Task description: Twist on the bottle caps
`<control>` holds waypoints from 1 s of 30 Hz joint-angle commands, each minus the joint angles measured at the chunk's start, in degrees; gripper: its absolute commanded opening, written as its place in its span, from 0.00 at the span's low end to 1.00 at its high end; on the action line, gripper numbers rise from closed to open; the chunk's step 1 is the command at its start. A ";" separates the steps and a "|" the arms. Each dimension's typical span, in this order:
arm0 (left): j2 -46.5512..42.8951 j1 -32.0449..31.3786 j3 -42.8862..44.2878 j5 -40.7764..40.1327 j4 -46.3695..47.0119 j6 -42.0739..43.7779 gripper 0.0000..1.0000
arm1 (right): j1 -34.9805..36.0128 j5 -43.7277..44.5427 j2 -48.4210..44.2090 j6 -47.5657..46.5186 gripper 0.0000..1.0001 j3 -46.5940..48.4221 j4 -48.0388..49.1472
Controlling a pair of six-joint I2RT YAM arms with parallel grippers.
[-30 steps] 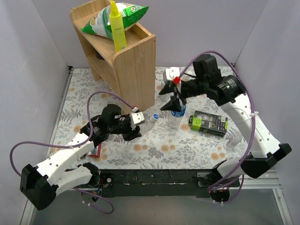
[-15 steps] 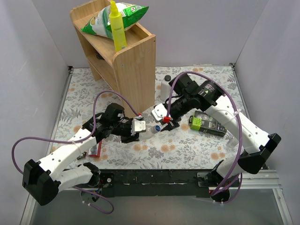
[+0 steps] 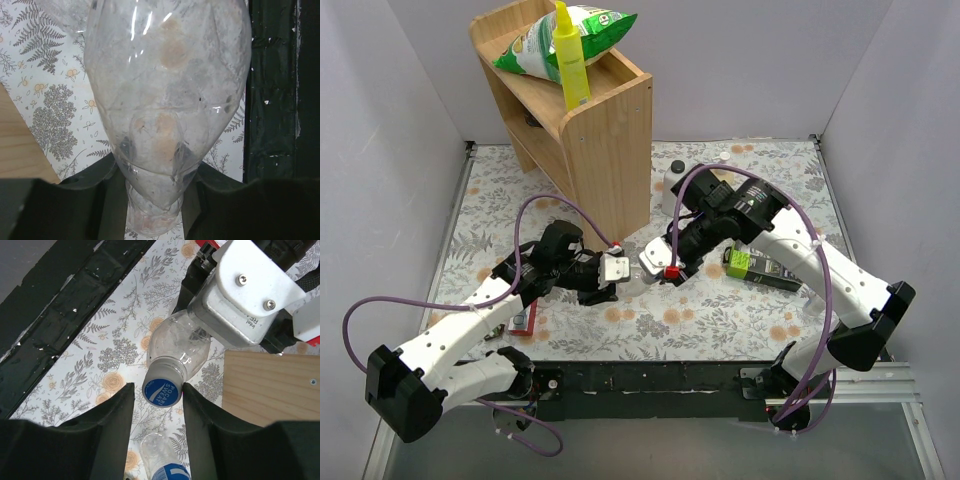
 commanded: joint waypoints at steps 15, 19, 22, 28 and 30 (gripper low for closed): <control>-3.10 -0.05 -0.36 0.29 10.79 -12.86 0.00 | -1.02 -1.72 -3.34 21.26 0.01 -4.95 15.89; -9.06 -0.05 -4.58 -3.31 20.65 -20.42 0.00 | -5.42 -5.42 -5.18 37.60 0.01 -10.39 27.05; -9.96 -0.05 -5.29 -4.90 24.53 -23.51 0.00 | -7.01 -6.48 -6.77 49.31 0.01 -14.88 35.93; -8.64 -0.05 -5.03 -6.39 28.84 -25.62 0.00 | -7.19 -4.72 -8.79 65.99 0.01 -21.13 48.77; -7.85 -0.05 -4.94 -6.83 29.19 -25.53 0.00 | -7.19 -3.93 -8.53 68.57 0.01 -22.46 50.79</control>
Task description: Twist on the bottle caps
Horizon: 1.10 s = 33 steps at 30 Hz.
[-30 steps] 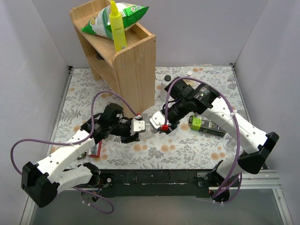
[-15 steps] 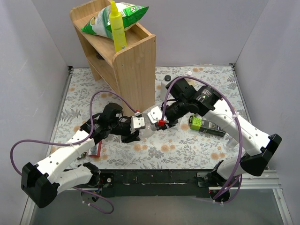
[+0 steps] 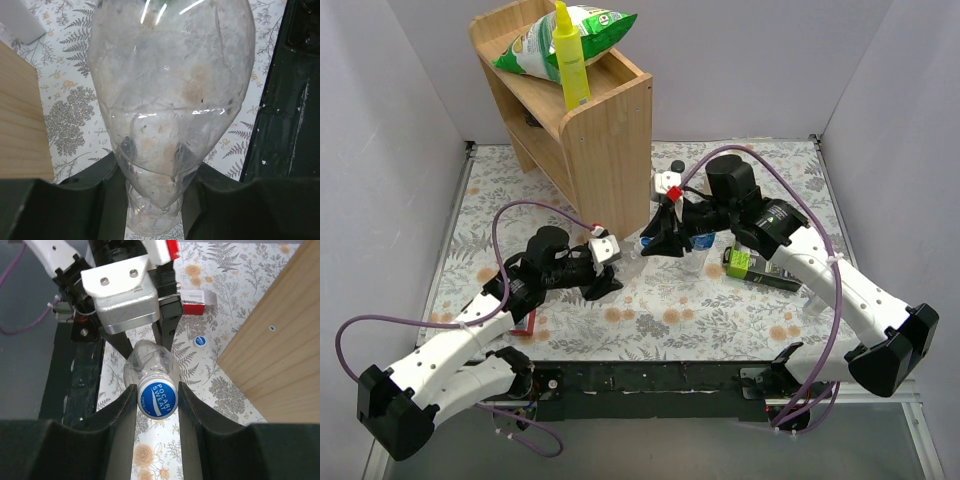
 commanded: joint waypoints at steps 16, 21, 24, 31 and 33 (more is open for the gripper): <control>-1.78 0.52 1.31 -2.50 8.23 -3.92 0.00 | -0.66 -3.32 3.77 15.46 0.01 -0.08 10.04; -3.10 2.80 4.37 7.32 3.05 -0.24 0.00 | -0.66 -9.49 0.96 0.38 0.01 2.38 5.33; 0.76 3.06 8.76 10.94 -3.01 3.70 0.00 | -0.57 -12.13 -0.27 -8.68 0.01 2.73 1.01; 6.03 4.12 13.78 16.75 -8.37 12.68 0.00 | -0.22 -13.63 -0.63 -34.36 0.01 4.75 -12.87; 7.10 4.12 14.49 16.50 -9.17 14.44 0.00 | -0.14 -12.93 -0.37 -40.76 0.01 5.45 -17.08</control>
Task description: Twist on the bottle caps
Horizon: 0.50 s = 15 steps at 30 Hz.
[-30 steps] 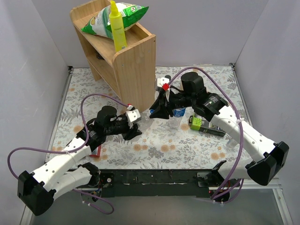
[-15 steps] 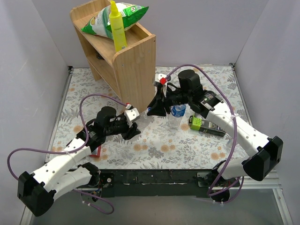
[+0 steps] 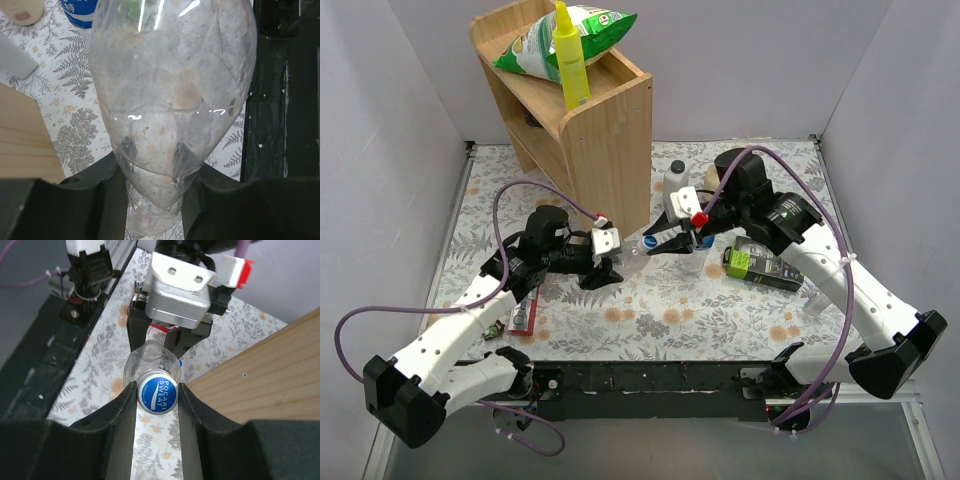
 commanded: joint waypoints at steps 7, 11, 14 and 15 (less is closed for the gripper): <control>0.73 0.14 2.68 4.40 0.50 6.26 0.00 | 1.72 0.33 1.20 -13.95 0.07 1.88 -8.88; 1.00 0.14 2.68 3.88 -2.49 9.25 0.00 | 2.08 1.92 0.58 -14.45 0.25 2.40 -9.39; 1.61 0.14 3.12 3.70 -4.52 12.06 0.00 | 2.78 3.32 0.58 -17.61 0.38 3.37 -12.11; 1.70 0.14 3.47 3.61 -4.87 12.07 0.00 | 3.04 3.85 0.49 -19.97 0.40 3.54 -12.82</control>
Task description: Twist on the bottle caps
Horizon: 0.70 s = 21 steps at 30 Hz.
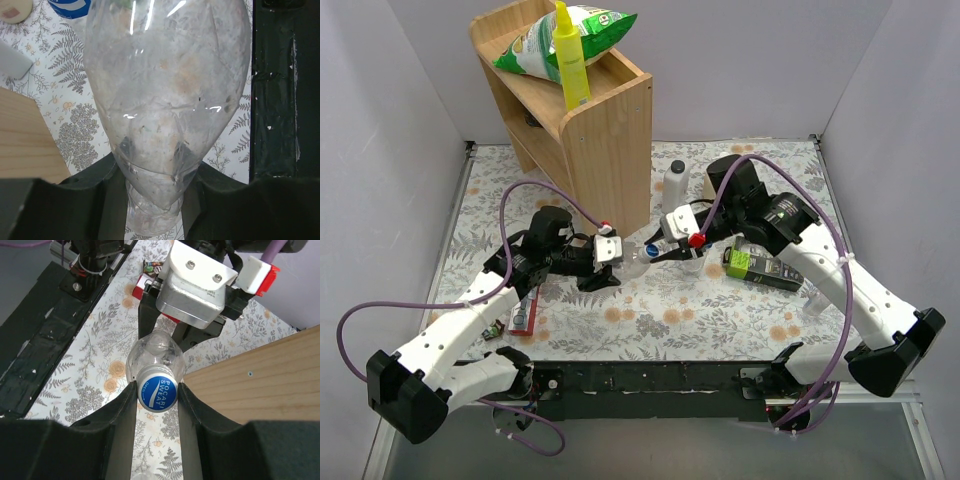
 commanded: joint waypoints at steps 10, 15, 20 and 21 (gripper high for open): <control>-0.65 -0.12 0.71 -4.59 10.37 -7.58 0.00 | 3.16 5.53 6.42 10.07 0.01 8.29 -0.48; -7.86 -0.56 -8.10 -15.43 30.99 -25.11 0.00 | 1.14 12.72 7.92 51.25 0.01 1.30 19.29; -4.36 -0.82 -6.88 -15.43 27.24 -27.95 0.00 | -0.18 13.37 9.76 61.80 0.01 0.03 24.33; -3.92 -0.82 -6.79 -16.13 26.01 -27.33 0.00 | -1.23 10.92 9.68 60.65 0.01 1.43 24.15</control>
